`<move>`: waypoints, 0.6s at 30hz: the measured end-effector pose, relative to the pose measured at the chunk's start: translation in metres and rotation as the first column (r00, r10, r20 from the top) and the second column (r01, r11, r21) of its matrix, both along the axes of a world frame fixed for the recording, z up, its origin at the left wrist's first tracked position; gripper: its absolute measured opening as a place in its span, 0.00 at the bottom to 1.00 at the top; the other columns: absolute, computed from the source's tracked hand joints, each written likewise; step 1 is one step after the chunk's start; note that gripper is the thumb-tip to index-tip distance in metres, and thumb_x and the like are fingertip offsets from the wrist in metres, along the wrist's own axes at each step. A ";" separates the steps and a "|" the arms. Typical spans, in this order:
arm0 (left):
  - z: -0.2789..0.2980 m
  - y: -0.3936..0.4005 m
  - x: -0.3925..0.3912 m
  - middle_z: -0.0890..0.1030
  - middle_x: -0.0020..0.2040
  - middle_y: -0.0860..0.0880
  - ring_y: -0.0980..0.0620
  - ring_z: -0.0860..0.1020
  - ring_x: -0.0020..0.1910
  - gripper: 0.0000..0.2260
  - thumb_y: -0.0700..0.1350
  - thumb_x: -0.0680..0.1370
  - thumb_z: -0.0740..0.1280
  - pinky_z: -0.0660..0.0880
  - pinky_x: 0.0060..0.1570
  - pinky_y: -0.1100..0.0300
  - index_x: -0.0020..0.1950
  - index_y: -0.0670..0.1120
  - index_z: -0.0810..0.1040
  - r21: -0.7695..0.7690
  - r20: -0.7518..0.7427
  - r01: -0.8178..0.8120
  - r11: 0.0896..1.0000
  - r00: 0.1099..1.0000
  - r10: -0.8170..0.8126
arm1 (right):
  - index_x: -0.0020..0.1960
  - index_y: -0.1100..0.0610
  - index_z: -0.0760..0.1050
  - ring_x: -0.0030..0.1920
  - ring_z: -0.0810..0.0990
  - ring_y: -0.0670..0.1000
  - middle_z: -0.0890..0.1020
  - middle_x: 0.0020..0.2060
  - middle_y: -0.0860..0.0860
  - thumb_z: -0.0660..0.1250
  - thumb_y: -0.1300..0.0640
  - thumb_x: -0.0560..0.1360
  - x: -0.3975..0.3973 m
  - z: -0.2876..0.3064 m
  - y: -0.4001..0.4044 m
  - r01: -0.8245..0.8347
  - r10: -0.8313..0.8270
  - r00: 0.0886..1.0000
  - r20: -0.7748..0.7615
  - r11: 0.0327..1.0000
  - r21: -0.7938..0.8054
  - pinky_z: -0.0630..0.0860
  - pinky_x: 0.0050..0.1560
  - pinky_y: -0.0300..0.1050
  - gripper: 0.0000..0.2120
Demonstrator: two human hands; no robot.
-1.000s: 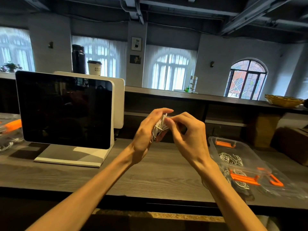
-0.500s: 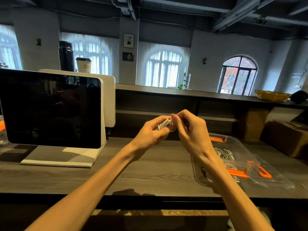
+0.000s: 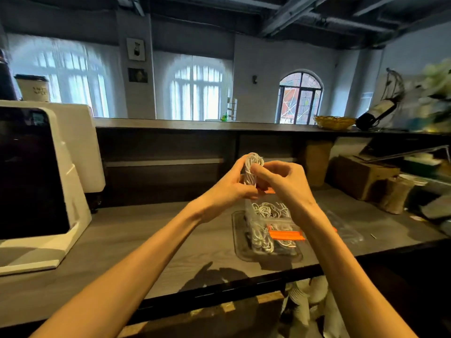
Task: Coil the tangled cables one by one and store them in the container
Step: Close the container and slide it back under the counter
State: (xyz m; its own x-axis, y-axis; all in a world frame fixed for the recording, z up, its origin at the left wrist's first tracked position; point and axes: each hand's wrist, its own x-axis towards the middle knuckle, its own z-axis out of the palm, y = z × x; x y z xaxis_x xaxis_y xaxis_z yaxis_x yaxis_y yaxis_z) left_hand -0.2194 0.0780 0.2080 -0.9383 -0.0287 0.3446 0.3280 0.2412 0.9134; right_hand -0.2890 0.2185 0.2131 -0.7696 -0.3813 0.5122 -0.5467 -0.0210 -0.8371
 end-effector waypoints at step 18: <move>-0.043 -0.002 -0.108 0.80 0.58 0.48 0.52 0.77 0.59 0.15 0.34 0.79 0.64 0.77 0.58 0.53 0.62 0.48 0.79 -0.222 0.106 -0.247 0.943 0.956 0.275 | 0.49 0.55 0.77 0.49 0.84 0.56 0.83 0.48 0.55 0.76 0.48 0.70 -0.167 -0.071 -0.005 0.381 -0.340 0.915 -0.218 0.543 0.748 0.83 0.50 0.53 0.15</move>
State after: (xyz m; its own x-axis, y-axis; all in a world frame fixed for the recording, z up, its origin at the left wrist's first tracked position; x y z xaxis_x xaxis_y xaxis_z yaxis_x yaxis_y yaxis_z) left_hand -0.3269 0.0764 0.1647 -0.9450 -0.2212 0.2411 0.1070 0.4873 0.8666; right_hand -0.4563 0.2135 0.1417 -0.9187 -0.3383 0.2038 -0.3942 0.8170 -0.4209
